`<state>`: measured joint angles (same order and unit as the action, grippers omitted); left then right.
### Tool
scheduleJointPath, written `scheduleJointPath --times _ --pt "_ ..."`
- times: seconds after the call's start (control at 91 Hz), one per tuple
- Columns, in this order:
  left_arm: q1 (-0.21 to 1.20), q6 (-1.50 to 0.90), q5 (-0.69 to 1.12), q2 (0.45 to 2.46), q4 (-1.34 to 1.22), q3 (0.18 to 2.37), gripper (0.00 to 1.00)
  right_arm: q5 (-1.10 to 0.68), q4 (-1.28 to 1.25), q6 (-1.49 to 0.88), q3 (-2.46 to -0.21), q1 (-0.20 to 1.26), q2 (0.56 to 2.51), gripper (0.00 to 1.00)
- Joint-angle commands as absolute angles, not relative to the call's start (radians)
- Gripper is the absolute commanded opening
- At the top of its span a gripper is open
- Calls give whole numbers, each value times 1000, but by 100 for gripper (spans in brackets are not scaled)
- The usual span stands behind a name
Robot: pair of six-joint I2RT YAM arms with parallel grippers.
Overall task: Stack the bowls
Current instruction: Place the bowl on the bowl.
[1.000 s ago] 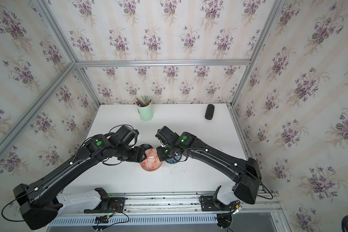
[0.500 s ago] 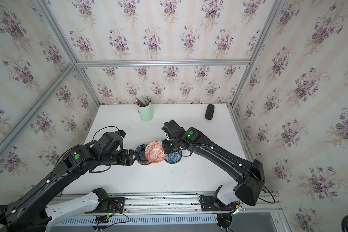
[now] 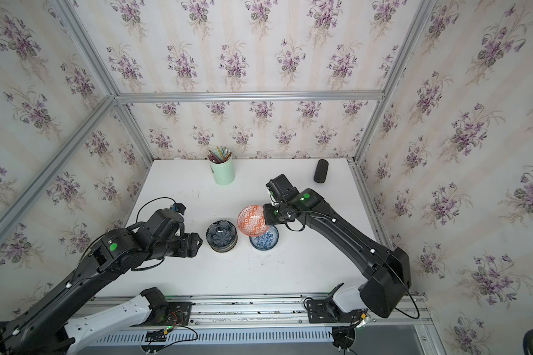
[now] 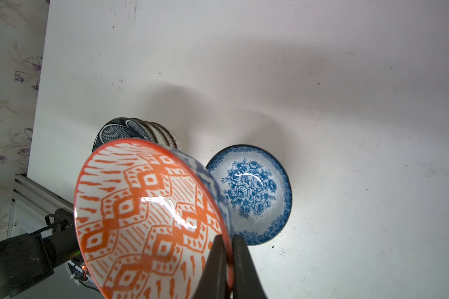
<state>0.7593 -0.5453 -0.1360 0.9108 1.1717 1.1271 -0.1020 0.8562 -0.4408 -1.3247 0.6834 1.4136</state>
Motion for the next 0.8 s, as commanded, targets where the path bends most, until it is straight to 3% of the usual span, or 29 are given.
scheduleJointPath --times 0.0,0.791 --pt "755 -471 -169 916 1126 1128 83 -130 826 -418 -1316 647 1395 0" --pt "675 -386 -138 910 994 998 83 -163 755 -426 -1181 503 1376 0"
